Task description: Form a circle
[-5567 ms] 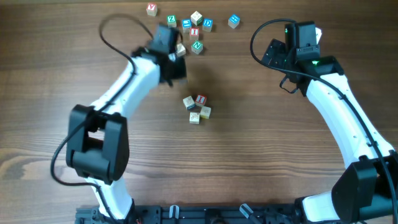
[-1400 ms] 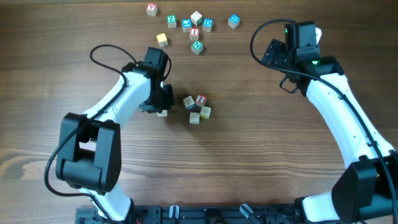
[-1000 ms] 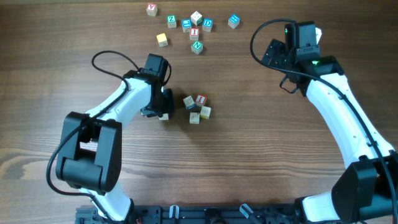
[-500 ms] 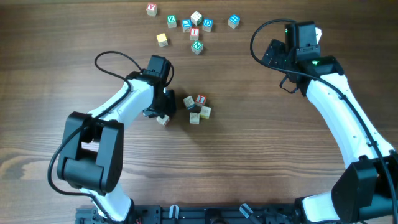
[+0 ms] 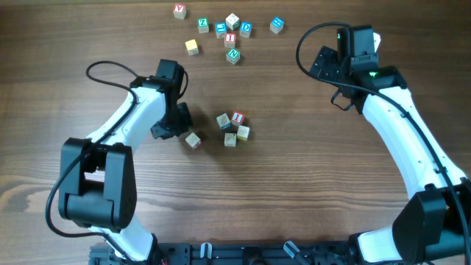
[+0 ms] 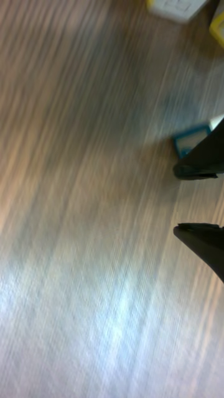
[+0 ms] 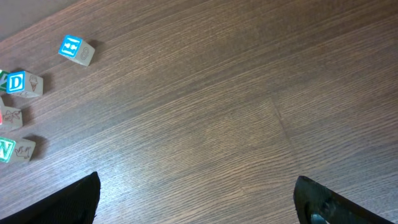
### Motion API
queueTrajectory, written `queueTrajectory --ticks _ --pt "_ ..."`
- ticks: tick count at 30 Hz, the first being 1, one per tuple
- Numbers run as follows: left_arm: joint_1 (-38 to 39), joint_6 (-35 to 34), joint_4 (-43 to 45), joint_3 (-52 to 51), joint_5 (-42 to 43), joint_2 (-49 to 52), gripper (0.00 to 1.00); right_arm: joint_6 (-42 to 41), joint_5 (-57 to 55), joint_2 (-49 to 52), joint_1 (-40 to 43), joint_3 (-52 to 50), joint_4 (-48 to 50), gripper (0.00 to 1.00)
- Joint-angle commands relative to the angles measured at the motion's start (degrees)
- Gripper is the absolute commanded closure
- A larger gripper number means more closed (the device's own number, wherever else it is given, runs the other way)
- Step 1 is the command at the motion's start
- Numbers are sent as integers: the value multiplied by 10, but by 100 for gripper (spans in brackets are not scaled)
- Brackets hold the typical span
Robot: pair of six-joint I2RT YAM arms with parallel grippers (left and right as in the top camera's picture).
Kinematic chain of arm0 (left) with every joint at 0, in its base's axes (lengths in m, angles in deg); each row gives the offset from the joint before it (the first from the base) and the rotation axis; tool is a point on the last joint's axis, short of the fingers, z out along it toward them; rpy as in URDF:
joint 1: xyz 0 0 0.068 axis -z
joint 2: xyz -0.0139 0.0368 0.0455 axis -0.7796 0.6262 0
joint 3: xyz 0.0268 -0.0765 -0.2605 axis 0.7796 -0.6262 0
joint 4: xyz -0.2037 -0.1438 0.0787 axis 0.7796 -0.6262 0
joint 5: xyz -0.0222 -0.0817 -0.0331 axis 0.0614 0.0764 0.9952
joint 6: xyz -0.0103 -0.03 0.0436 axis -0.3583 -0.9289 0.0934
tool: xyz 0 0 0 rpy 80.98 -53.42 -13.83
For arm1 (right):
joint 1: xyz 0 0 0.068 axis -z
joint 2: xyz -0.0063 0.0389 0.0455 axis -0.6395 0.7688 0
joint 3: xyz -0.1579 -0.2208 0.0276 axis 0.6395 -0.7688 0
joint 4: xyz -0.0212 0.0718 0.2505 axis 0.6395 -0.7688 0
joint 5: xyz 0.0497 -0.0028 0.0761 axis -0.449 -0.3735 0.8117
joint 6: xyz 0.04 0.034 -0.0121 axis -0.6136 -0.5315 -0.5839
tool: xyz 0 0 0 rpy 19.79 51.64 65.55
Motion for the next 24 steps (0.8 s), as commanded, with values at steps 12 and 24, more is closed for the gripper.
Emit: queueTrajectory --ticks 12,24 --pt "-10 -24 -17 -51 59 -10 96 7 -8 2 0 1 1 0" --pt "-10 -21 10 -51 156 -10 96 7 -8 2 0 1 1 0"
